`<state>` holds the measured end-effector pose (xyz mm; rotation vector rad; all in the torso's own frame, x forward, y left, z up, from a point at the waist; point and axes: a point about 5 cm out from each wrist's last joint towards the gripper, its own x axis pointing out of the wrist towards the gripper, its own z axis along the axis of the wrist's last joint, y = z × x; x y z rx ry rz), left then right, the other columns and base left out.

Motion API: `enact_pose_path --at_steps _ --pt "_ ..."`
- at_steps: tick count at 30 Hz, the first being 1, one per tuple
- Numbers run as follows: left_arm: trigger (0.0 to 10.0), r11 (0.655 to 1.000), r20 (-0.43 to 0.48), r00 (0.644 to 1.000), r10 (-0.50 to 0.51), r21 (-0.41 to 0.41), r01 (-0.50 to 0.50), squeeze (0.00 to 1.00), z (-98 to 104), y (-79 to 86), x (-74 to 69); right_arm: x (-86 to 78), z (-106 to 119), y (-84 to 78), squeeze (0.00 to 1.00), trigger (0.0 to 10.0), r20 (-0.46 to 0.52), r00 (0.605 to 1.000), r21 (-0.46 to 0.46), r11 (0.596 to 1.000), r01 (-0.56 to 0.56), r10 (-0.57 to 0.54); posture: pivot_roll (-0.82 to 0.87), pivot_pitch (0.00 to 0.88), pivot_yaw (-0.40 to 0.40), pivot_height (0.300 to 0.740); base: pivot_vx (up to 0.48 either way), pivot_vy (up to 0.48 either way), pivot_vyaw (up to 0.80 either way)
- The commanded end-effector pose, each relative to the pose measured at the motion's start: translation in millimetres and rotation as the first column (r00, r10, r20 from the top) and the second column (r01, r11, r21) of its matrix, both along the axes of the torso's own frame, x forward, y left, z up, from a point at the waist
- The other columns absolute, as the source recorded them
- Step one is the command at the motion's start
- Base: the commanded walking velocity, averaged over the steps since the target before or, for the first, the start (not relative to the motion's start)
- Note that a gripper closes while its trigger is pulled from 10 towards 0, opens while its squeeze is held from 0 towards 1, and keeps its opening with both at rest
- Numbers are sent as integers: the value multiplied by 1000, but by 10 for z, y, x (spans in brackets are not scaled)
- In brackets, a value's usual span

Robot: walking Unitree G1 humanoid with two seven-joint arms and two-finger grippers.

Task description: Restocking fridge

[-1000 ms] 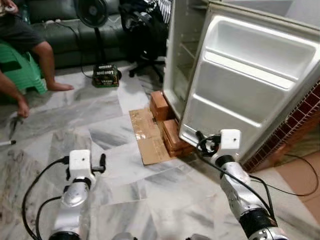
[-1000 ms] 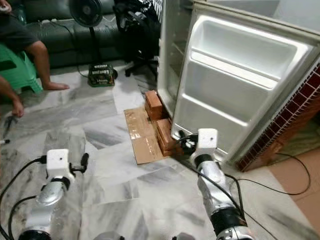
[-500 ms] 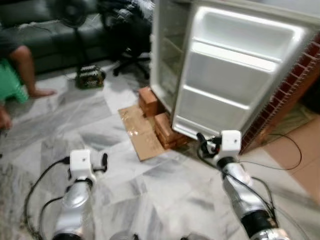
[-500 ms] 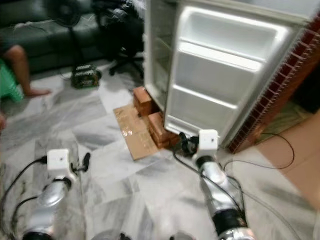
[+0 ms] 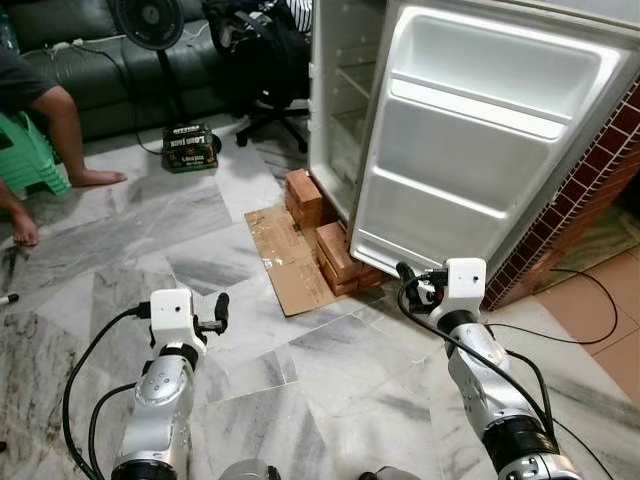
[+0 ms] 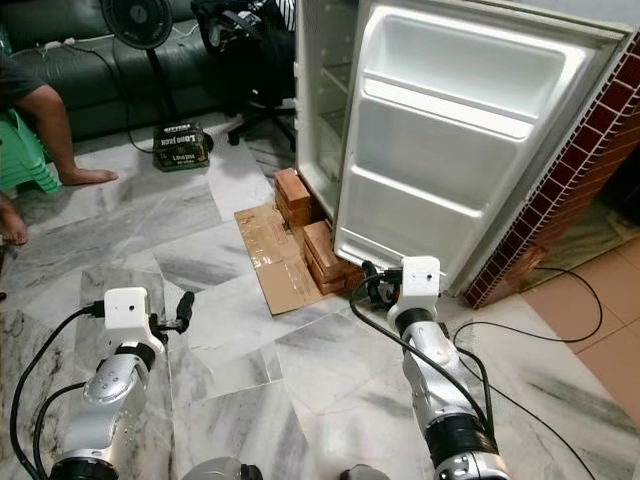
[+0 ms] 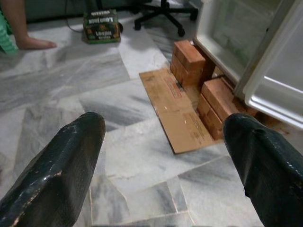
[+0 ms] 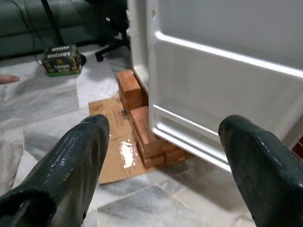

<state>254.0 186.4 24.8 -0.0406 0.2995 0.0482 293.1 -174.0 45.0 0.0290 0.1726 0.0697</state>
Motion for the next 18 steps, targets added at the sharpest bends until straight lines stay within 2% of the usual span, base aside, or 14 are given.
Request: enact_pose_path --at_steps 1,7,15,18 --pt "10000 1000 4 1000 -4 -15 4 0 23 -15 -1 -1 10 -3 0 10000 2 1000 2 1000 6 -6 32 40 27 740 0 360 -800" --pt "10000 1000 8 1000 -21 -11 21 0 29 -28 7 6 35 -24 0 10000 13 1000 0 1000 16 -16 30 42 26 740 0 454 -800" --pt "10000 1000 0 1000 -17 -8 17 0 20 -8 -9 -9 38 -42 0 10000 16 1000 -3 1000 23 -23 26 48 27 740 282 387 -691" --pt "10000 1000 -13 1000 -15 -15 15 0 2 -18 -21 -16 41 -53 0 10000 18 999 -2 1000 28 -28 24 49 27 740 0 417 -288"
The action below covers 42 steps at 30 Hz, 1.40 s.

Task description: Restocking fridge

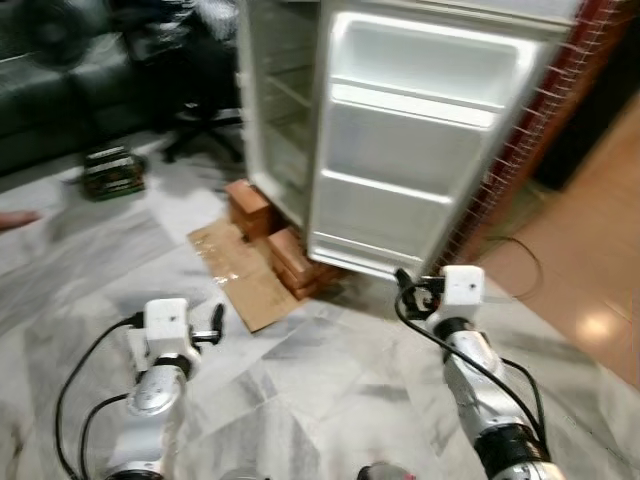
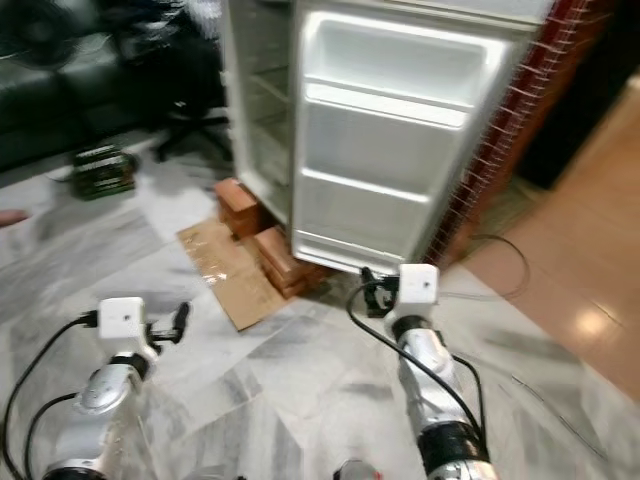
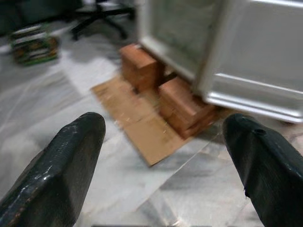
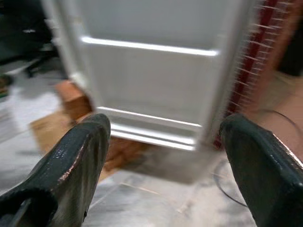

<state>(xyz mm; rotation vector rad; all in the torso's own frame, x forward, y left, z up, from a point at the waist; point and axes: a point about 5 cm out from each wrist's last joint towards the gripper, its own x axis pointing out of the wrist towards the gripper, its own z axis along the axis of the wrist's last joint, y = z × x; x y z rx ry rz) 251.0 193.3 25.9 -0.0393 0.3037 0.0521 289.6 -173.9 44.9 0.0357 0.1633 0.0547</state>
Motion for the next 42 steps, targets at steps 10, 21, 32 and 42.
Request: enact_pose_path --at_steps 10,21,32,42 --pt "10000 999 -21 1000 -22 -26 21 0 -23 -103 7 4 37 -71 0 10000 8 1000 -14 1000 16 -16 22 49 26 740 0 439 0" --pt "10000 999 20 999 -41 -17 41 0 22 -115 4 9 41 -70 0 10000 6 1000 -7 1000 24 -24 22 47 25 740 0 163 0" --pt "10000 999 38 998 -39 -32 40 0 40 -101 4 9 40 -71 0 10000 7 1000 -15 1000 28 -27 23 48 25 740 310 0 0" --pt "10000 999 30 999 -34 -36 35 0 23 -108 -3 9 45 -86 0 10000 8 999 -19 999 33 -33 22 50 25 740 363 0 0"
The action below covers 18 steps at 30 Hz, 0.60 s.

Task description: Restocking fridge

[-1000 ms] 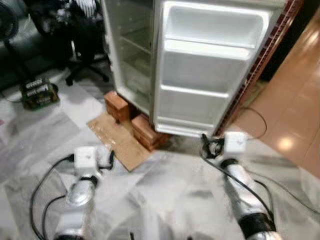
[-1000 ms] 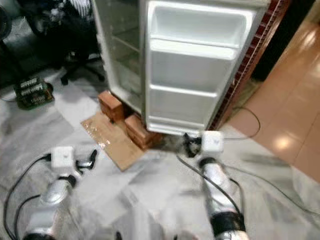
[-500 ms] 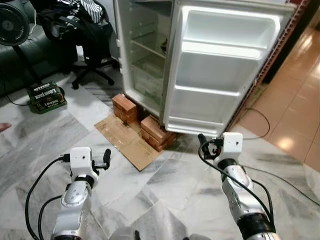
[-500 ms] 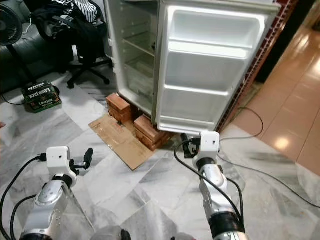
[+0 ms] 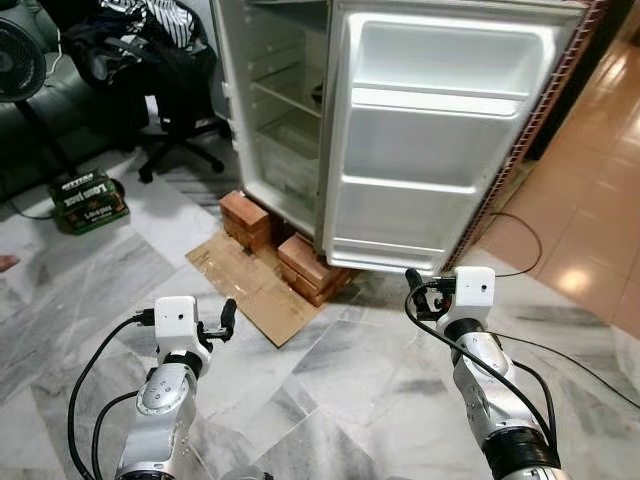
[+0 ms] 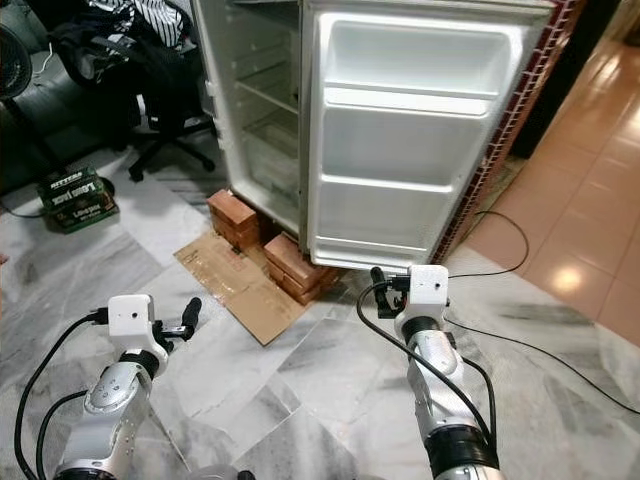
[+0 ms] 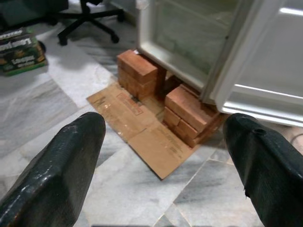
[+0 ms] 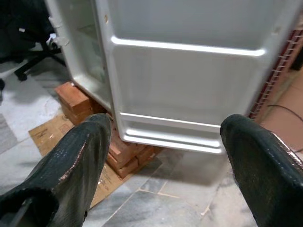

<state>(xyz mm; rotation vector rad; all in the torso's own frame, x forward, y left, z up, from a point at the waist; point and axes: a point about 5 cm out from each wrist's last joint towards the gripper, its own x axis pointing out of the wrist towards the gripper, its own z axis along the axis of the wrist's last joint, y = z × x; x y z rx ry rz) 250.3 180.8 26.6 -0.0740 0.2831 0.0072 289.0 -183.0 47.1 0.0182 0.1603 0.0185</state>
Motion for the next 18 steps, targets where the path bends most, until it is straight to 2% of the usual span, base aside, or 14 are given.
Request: enact_pose_path --at_steps 1,18 --pt "10000 1000 7 1000 4 4 -4 0 15 16 5 13 22 4 0 10000 5 1000 1 1000 -1 1 21 49 25 740 420 0 0" --pt "10000 1000 6 1000 0 3 0 0 8 -2 4 16 32 -19 0 10000 7 1000 -7 1000 8 -8 18 52 24 740 458 0 0"
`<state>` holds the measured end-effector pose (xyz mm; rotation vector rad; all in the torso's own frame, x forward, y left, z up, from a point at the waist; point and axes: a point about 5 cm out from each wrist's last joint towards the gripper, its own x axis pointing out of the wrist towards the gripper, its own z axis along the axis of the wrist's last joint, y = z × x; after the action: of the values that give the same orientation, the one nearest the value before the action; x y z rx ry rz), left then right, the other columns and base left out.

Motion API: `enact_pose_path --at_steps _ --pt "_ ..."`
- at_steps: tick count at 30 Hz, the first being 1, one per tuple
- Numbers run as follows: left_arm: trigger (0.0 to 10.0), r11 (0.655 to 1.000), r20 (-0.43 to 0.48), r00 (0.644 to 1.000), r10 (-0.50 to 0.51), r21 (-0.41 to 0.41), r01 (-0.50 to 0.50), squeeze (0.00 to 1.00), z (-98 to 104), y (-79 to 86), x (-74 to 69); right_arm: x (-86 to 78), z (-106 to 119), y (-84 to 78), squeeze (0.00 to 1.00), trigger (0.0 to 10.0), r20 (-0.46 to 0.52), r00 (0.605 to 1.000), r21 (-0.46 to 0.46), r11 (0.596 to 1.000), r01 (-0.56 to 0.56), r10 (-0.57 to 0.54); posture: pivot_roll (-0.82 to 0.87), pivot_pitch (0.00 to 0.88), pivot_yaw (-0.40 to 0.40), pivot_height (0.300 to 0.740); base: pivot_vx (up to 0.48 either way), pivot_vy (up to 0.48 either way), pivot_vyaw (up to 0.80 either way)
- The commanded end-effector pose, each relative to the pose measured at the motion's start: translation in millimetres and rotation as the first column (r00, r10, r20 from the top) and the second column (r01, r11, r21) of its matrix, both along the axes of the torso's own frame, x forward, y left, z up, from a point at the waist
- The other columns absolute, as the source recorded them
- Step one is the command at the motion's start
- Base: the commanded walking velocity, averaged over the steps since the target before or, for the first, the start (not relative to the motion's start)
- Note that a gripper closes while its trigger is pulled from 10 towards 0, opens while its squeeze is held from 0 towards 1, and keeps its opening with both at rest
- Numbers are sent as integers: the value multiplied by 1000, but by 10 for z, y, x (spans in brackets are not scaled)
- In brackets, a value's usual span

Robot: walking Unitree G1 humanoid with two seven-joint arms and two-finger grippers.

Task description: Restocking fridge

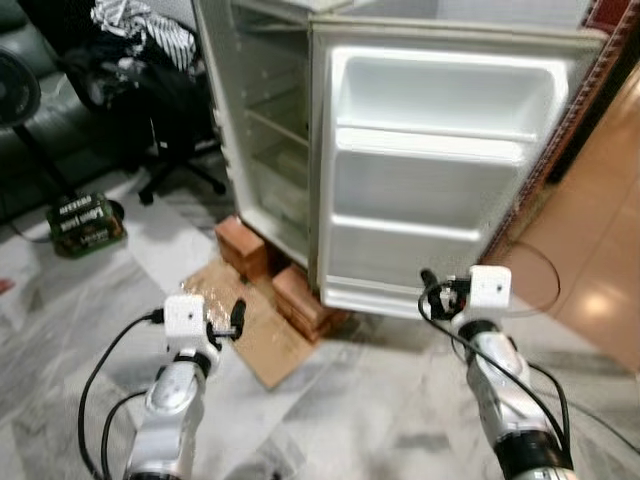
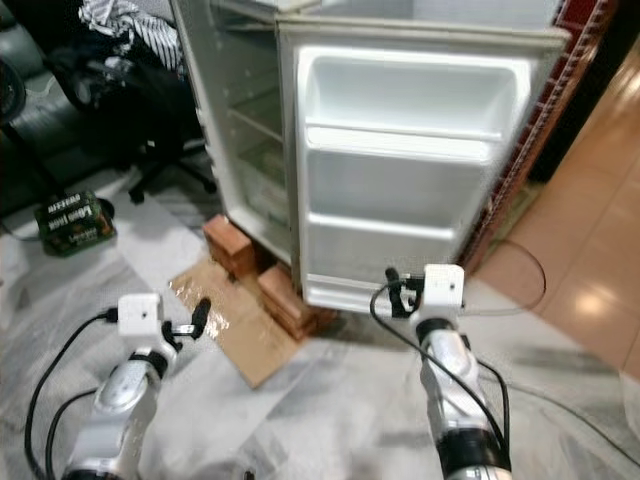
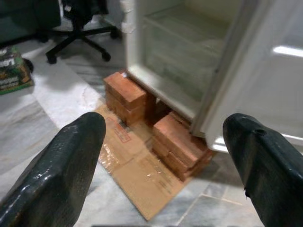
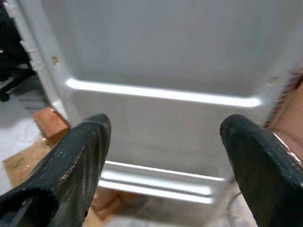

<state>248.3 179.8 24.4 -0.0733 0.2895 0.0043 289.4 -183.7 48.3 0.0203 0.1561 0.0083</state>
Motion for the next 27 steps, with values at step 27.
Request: enact_pose_path --at_steps 27 --pt "10000 1000 -7 1000 8 24 -8 0 4 12 5 59 62 -145 0 10000 10 993 -59 991 120 -120 27 59 28 740 194 0 0"
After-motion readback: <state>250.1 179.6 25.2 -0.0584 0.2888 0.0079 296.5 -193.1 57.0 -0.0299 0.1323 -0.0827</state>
